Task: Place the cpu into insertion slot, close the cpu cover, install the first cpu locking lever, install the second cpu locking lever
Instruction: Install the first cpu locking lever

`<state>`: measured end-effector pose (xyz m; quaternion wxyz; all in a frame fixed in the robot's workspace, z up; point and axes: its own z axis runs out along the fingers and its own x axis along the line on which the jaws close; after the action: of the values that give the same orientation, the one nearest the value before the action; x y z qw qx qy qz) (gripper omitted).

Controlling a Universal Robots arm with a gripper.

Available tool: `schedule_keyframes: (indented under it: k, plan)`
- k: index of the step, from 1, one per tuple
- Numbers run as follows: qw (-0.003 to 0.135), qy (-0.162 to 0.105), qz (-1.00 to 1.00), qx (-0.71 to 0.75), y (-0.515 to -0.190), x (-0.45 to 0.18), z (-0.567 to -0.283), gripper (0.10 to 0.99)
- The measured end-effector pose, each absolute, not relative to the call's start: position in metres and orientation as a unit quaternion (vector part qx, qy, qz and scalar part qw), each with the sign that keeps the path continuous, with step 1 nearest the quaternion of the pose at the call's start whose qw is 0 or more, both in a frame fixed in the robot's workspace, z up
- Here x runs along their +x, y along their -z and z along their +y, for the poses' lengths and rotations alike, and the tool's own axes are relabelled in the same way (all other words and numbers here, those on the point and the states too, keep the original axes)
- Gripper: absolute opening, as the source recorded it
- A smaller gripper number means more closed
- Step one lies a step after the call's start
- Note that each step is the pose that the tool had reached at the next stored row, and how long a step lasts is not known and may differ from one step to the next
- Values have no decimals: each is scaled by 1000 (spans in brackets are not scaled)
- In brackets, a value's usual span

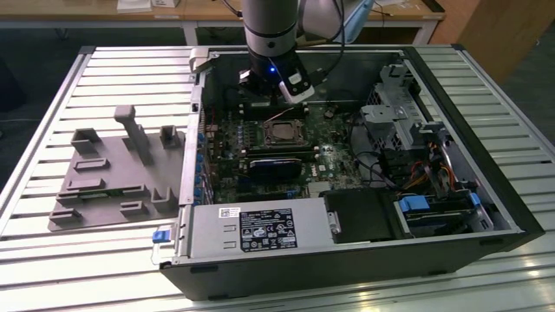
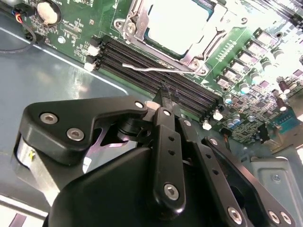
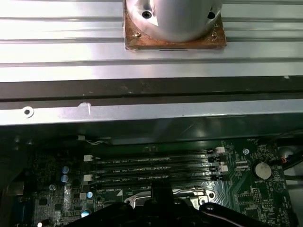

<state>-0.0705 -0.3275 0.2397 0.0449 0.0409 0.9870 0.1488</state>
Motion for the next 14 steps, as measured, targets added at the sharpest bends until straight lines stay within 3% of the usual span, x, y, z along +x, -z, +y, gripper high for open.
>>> schedule_keyframes:
  k: [14]
  plan:
    - [47, -136, 988, 52, -233, -64, -327, 102]
